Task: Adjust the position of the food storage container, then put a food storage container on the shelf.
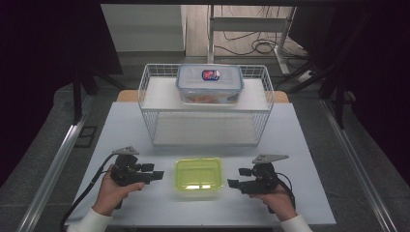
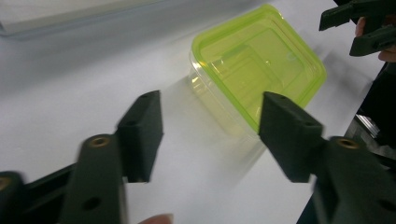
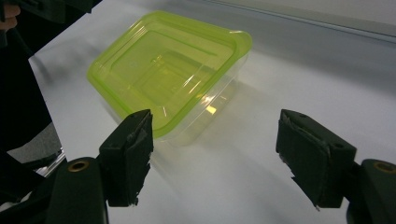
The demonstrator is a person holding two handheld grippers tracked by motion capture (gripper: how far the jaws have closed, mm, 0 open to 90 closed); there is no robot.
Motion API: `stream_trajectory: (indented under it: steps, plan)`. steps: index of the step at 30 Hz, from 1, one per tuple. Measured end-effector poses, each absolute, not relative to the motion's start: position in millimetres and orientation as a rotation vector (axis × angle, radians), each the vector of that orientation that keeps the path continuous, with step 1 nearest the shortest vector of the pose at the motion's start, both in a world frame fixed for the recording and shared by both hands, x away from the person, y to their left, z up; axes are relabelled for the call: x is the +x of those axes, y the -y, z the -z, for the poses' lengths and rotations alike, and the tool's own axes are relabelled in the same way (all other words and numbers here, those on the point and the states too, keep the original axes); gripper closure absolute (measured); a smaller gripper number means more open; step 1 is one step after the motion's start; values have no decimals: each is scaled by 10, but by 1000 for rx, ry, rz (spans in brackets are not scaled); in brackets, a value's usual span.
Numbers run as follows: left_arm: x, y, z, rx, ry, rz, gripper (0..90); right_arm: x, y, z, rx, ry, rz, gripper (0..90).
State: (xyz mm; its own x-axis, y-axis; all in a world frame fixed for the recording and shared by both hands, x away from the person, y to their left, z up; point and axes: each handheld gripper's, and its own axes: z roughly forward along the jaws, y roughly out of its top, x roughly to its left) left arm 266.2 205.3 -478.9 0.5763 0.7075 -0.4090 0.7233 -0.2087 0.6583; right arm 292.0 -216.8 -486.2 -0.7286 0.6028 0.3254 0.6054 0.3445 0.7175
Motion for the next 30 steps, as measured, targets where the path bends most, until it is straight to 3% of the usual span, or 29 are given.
stream_trajectory:
  steps: [3, 15, 30]
  plan:
    - [2654, -2021, 4812, 1959, -1141, 8, 282, 2921, 2158, 4867, -1159, 2578, 1371, 270]
    - [2678, -1874, 4849, 1950, -1148, -4, 282, 2929, 2023, 4858, -1206, 2558, 1389, 263]
    - [2871, -1666, 4956, 1897, -1178, 134, 296, 3067, 1870, 4911, -1289, 2447, 1416, 295]
